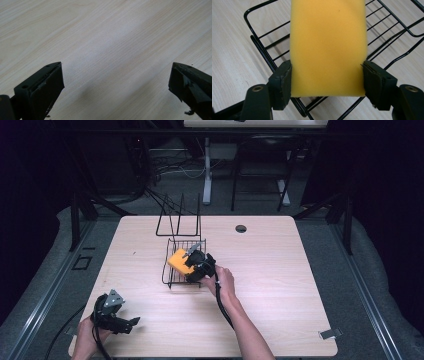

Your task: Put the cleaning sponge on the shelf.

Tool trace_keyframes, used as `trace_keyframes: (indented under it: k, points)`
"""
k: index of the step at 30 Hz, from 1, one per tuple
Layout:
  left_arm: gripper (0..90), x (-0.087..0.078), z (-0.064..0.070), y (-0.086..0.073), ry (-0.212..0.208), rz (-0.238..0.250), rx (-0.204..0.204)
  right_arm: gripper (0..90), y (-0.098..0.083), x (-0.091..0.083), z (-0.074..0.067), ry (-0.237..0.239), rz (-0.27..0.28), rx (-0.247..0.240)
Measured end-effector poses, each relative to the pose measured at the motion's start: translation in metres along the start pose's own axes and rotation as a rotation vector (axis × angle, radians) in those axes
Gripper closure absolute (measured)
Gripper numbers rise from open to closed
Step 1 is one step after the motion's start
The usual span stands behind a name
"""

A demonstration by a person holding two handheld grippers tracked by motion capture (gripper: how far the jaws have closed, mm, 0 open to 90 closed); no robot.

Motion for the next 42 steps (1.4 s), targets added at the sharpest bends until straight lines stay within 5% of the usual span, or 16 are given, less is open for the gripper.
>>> trace_keyframes:
  k: [27, 42]
  points:
    - [0.0, 0.0, 0.0002, 0.0, -0.001, -0.001, 0.001, 24.4, 0.0005, 0.0069, 0.0012, -0.001, -0.035, 0.01]
    - [0.0, -0.0002, 0.0, -0.0001, 0.001, 0.004, 0.0, 10.3, -0.0001, 0.0002, 0.003, 0.024, 0.0, 0.04]
Point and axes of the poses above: each handheld gripper's, and its own axes: x roughly forward along the jaws, y roughly out of its top, z roughly to its right, the point moved 1 cm from there along x, roughly forward along the jaws, and after that the axes turned 3 degrees about y, right-handed, at the moved point
